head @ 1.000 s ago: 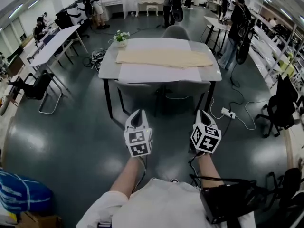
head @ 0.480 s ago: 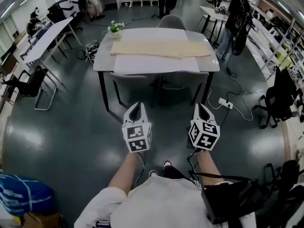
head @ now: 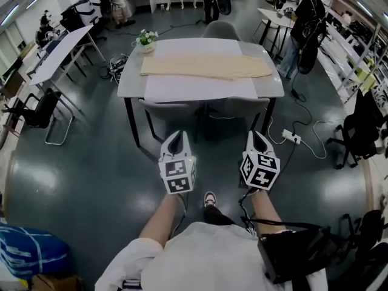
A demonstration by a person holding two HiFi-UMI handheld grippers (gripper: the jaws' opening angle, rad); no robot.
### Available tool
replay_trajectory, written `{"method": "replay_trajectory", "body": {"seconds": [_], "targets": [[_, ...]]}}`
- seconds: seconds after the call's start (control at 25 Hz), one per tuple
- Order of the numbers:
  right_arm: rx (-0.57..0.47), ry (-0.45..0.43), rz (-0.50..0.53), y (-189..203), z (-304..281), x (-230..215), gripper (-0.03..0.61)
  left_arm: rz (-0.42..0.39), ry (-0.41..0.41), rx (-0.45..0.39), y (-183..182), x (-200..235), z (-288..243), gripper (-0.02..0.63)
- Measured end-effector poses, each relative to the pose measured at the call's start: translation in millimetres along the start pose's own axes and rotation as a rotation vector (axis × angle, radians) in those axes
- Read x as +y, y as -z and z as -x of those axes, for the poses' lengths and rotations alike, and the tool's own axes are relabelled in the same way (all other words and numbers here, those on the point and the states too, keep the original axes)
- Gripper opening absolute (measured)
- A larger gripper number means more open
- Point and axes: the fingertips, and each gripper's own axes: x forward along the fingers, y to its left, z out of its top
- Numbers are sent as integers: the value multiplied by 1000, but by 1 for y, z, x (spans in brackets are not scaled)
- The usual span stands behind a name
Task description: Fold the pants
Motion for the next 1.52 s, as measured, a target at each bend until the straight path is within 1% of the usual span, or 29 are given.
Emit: {"method": "replay_trajectory", "body": {"seconds": [0.36,0.56,0.64,0.8,1.04,1.2,1.4,1.52], "targets": [[-11,-41,-11,-42,-111,-27,-8,-14,-42,-19,-33,3,-107,9],[-1,-88,-28,-62,-168,-43,-7,-25,-65,-2,-44,0,-162,9],[3,-108,-38,-66,-187,-48,-8,-33,-69,-3,-48,-2,-179,9],[28,-116,-63,-67,-220,-59,-8,-47,-82,19,-48,-2,-207,9],[82,-100,-102,-54,-263,-74,-8,-54,-90,56,-41,6,-246,9],[96,-87,-104,-51,-298,-74,-7,-43,-79,65,-36,18,-284,9],[83,-59,-91,-72,-358,-78,-8,-29,-39,55,-47,30,-356,9],[74,-36,-106,-90,-402,-82,-8,-40,-16,37,-64,41,-405,9]]}}
